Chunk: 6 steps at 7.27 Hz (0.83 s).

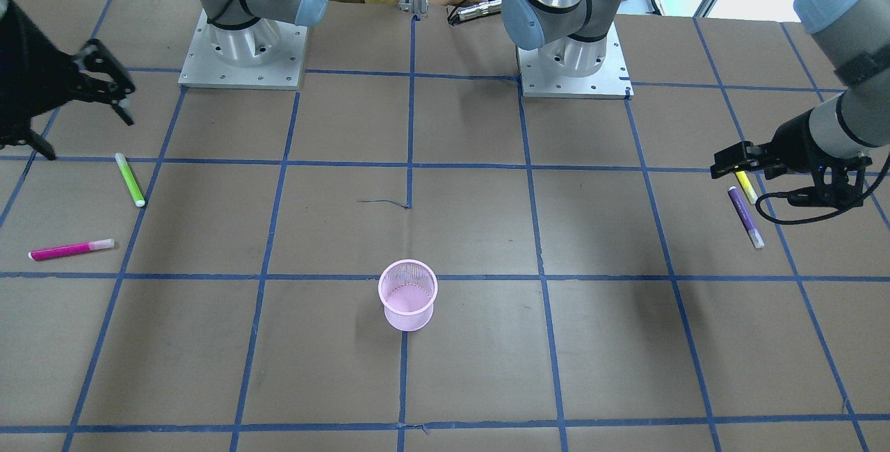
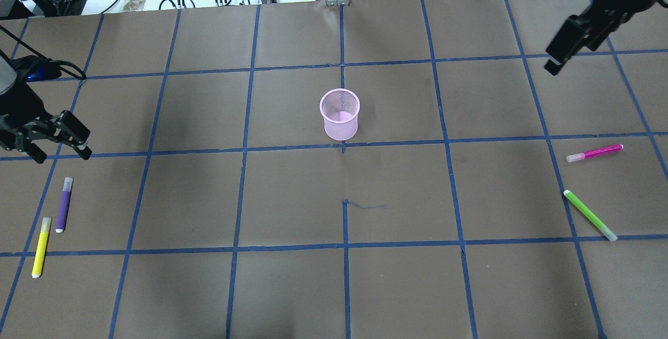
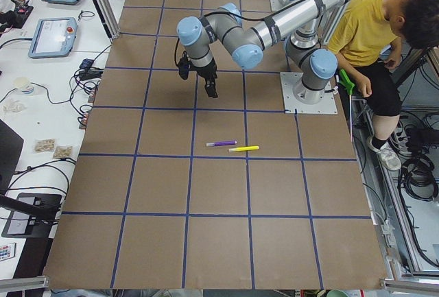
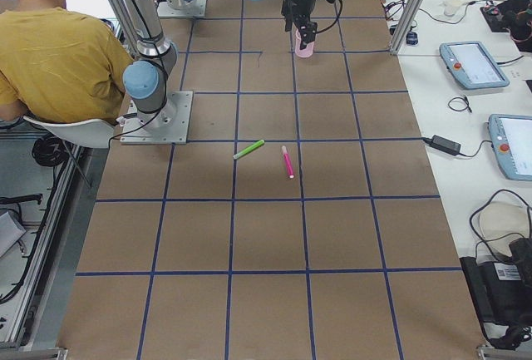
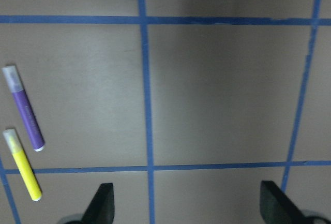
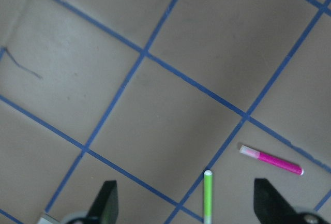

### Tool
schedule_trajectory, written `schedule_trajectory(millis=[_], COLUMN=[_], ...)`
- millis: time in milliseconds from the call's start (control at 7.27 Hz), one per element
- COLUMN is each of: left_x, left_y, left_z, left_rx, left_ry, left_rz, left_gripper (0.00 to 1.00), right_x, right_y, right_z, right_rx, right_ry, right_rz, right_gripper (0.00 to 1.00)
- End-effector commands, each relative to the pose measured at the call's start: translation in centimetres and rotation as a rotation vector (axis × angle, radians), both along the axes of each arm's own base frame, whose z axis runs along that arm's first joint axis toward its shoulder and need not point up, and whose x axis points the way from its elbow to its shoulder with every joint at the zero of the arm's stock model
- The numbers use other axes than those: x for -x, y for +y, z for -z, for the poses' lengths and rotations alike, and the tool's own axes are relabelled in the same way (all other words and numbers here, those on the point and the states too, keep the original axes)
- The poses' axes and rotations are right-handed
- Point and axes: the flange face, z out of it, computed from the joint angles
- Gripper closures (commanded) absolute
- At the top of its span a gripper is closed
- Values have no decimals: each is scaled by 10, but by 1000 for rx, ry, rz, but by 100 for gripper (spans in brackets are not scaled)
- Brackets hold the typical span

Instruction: Insert purple and pink pens into pink cup

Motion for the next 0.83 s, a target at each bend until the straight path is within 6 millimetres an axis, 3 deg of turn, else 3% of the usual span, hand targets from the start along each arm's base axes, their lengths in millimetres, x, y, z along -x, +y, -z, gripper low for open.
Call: schedule_trajectory(millis=[0, 275, 413, 550, 688], left_x=[-16, -56, -69, -73, -86], left_y=[27, 56, 76, 92, 108], left_z=[26, 58, 79, 97, 107], left_rx=[7, 182, 197, 237, 244], left_ry=[36, -70, -55, 28, 57], left_rz=[145, 286, 274, 233, 208], left_gripper=[10, 8, 8, 8, 7], right_x=[127, 238, 276, 285, 290], right_y=[25, 38, 34, 28, 27], right_z=[40, 109, 133, 164, 181], right_rx=[38, 131, 196, 229, 317], right_ry=[-139, -181, -195, -261, -294], right_rz=[-346, -583, -745, -907, -1068], right_gripper=[5, 5, 1, 4, 8])
